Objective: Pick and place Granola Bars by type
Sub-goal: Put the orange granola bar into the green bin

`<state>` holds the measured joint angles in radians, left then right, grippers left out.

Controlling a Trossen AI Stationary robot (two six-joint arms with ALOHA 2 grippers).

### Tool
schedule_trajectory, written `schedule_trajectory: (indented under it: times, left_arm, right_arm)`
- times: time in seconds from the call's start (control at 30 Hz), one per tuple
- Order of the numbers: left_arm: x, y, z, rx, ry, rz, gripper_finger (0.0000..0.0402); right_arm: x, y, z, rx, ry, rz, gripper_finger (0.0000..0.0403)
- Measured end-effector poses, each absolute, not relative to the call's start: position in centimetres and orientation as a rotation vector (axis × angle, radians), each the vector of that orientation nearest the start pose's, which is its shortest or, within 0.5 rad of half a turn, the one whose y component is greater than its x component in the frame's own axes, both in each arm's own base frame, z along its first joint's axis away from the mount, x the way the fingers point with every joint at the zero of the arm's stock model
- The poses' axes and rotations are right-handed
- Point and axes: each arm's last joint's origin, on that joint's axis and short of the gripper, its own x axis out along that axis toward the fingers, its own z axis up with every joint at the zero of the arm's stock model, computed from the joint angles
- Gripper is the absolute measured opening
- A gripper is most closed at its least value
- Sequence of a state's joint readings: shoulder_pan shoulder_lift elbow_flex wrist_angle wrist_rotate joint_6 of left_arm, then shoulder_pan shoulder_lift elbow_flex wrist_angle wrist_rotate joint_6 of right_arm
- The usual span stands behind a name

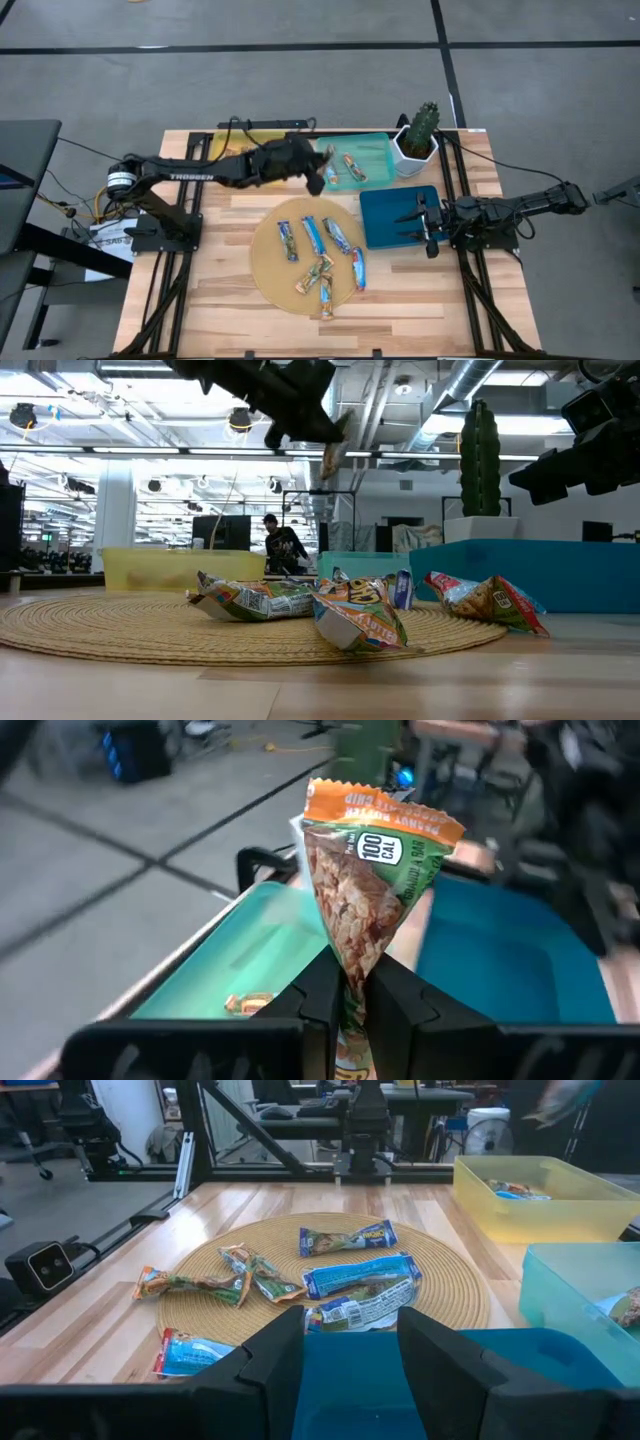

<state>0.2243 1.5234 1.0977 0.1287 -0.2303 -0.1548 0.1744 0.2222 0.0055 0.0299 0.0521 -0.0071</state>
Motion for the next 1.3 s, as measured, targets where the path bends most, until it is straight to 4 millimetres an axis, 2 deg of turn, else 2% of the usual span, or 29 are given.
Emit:
schedule_trajectory:
  times: [0.1, 0.2, 0.73, 0.93, 1.3]
  left_arm:
    - [33.2, 10.2, 29.2, -0.281, 0.237, 0.507, 0.0028]
    - [32.9, 11.3, 29.2, -0.353, 0.222, 0.525, 0.0028]
    - [33.3, 11.6, 28.7, -0.363, 0.204, 0.556, 0.0028]
    - [35.1, 12.8, 26.5, -0.427, 0.15, 0.567, 0.0028]
    - [38.2, 16.3, 20.3, -0.632, 0.172, 0.569, 0.0028]
  right_arm:
    - [10.8, 1.8, 15.0, -0.028, 0.186, 0.123, 0.0154]
    - [10.8, 1.8, 15.0, -0.028, 0.186, 0.123, 0.0154]
    - [10.8, 1.8, 15.0, -0.029, 0.186, 0.123, 0.0154]
    - [10.8, 1.8, 14.9, -0.029, 0.186, 0.123, 0.0154]
    - [10.8, 1.8, 15.0, -0.028, 0.186, 0.123, 0.0154]
